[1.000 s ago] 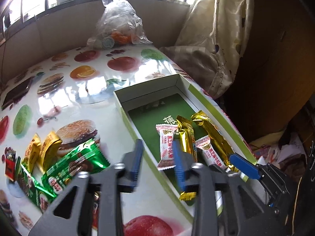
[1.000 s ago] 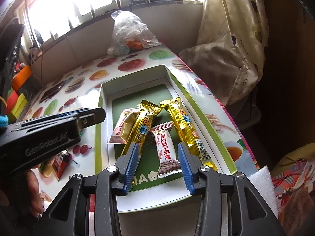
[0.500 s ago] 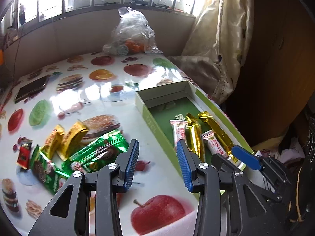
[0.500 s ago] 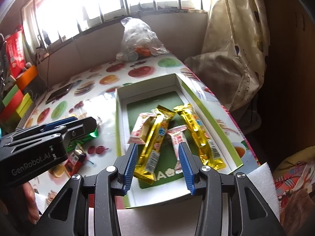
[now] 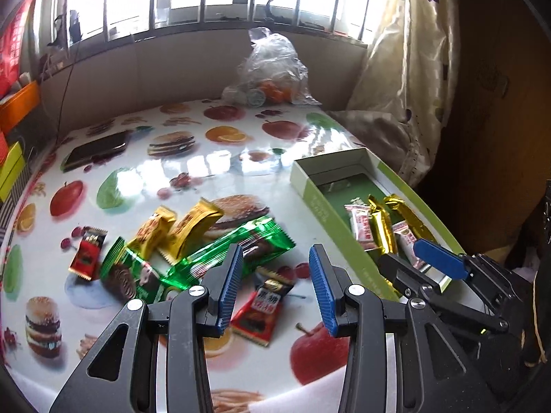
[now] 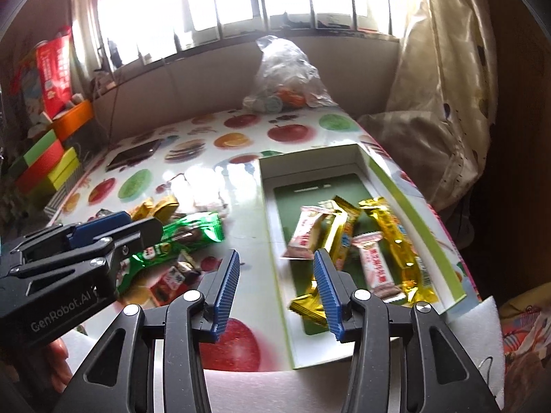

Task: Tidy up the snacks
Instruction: 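Move both grippers back over the snack pile, then grasp a small red candy with the right gripper while the left reaches a green Milo packet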

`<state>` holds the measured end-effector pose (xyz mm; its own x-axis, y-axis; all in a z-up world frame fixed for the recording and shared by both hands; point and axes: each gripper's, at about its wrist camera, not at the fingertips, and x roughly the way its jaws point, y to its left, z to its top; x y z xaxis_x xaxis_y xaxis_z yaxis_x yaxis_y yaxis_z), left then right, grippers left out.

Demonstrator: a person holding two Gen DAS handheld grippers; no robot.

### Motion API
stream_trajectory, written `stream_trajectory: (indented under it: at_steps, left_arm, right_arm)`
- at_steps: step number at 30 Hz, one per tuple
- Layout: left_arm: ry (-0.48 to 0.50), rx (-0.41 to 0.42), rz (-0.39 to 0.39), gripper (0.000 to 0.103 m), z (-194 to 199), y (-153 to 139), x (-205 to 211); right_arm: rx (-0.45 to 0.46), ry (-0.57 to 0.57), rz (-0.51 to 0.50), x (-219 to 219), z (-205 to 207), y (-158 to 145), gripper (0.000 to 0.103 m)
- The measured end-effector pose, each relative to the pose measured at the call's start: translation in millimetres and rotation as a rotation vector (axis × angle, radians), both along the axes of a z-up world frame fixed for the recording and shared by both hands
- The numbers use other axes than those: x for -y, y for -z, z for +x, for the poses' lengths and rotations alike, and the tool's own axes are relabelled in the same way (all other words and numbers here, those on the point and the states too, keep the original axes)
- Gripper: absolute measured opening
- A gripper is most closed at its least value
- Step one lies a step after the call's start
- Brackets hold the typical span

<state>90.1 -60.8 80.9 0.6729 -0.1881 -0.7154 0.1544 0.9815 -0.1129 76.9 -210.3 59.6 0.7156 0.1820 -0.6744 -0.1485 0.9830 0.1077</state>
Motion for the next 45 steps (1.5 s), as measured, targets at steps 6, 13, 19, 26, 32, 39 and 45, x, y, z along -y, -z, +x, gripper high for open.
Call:
stream_trajectory:
  at_steps: [6, 13, 19, 26, 32, 39, 45]
  left_arm:
    - [-0.033, -0.009, -0.003, 0.041, -6.1, 7.4, -20.6]
    - [-0.127, -0.041, -0.035, 0.042, -8.9, 23.4, -63.0]
    - [-0.206, -0.068, -0.056, 0.042, -10.6, 37.0, -96.1]
    - [-0.254, -0.088, -0.065, 0.042, -12.1, 47.3, -116.7]
    - [-0.263, -0.098, -0.082, 0.042, -11.8, 52.1, -123.7]
    - [-0.277, -0.103, -0.099, 0.042, -12.4, 54.1, -131.6]
    - [-0.291, -0.116, -0.112, 0.042, -11.6, 57.0, -137.5]
  right_arm:
    - [-0.001, -0.036, 0.002, -14.9, 2.7, 3.2, 0.052]
    - [-0.030, -0.092, 0.003, -36.2, 11.5, 12.5, 0.053]
    - [-0.071, -0.167, -0.010, -60.9, 20.2, 24.0, 0.053]
    - [-0.135, -0.187, -0.026, -81.8, 27.3, 40.8, 0.054]
    - [-0.194, -0.131, -0.004, -85.9, 36.2, 53.5, 0.054]
    - [-0.220, -0.094, 0.024, -89.9, 44.0, 59.9, 0.054]
    - [-0.212, -0.108, -0.006, -97.8, 44.2, 60.5, 0.054]
